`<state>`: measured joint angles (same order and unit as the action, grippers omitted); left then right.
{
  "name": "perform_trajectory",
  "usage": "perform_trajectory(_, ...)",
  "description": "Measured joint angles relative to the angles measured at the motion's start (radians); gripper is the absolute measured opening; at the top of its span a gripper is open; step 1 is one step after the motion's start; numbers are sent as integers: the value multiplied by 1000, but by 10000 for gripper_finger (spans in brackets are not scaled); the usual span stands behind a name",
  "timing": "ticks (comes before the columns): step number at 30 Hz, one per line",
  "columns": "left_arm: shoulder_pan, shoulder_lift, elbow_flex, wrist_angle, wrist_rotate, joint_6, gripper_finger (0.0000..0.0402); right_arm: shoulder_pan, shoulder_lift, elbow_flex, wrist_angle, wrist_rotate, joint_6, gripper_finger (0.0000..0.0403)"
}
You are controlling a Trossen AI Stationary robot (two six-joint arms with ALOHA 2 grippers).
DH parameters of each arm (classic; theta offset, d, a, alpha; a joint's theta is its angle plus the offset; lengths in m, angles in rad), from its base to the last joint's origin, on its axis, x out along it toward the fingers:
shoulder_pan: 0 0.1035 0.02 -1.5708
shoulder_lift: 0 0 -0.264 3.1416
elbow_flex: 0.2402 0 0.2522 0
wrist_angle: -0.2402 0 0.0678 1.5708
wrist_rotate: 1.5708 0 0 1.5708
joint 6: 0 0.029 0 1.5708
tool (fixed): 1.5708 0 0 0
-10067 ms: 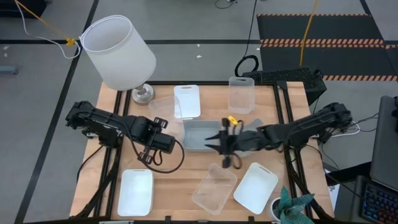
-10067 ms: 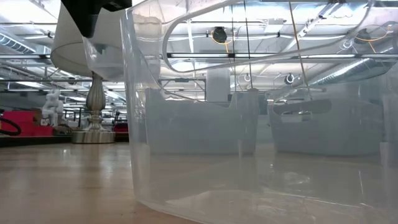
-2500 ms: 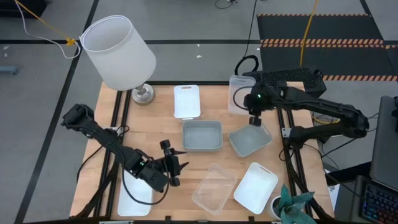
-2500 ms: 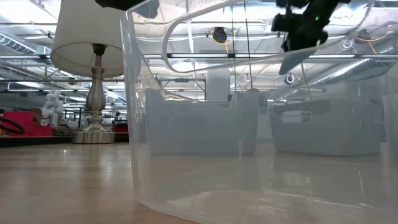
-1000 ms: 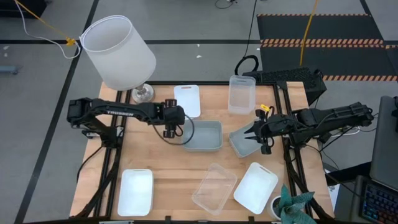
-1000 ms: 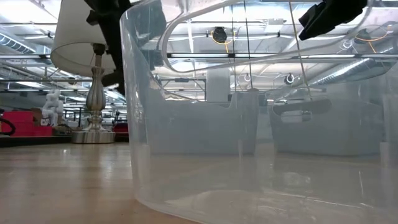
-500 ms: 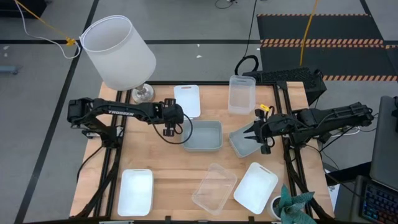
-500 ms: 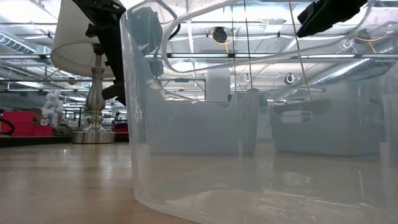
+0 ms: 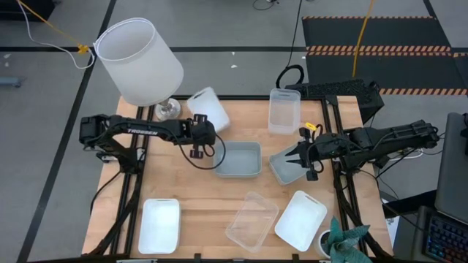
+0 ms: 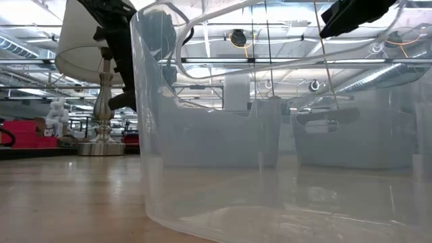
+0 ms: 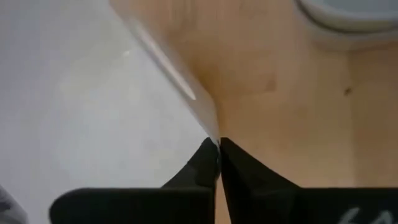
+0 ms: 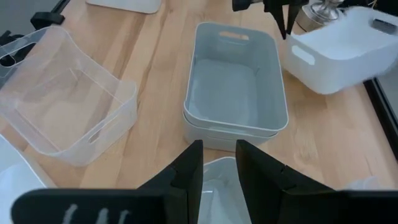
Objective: Stack baskets by color
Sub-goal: Stack the top white bin on the bottom left white bin
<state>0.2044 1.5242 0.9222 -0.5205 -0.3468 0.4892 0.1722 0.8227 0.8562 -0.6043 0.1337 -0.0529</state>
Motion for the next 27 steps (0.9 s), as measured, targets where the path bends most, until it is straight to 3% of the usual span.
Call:
perform_trajectory(8,-72,0,83,-9,-132,27,7,0,1,0,33,18,-11,89)
perform_trajectory(17,-263,0,297,26,-367,-7,5,12,102,1,279,369,52,89)
perform_trajectory(23,-409,56,354,195,-589,101,7,99,253,1,577,454,-107,101)
perform_trajectory(27,-465,156,393,248,-720,184,4,169,335,1,835,506,-326,126)
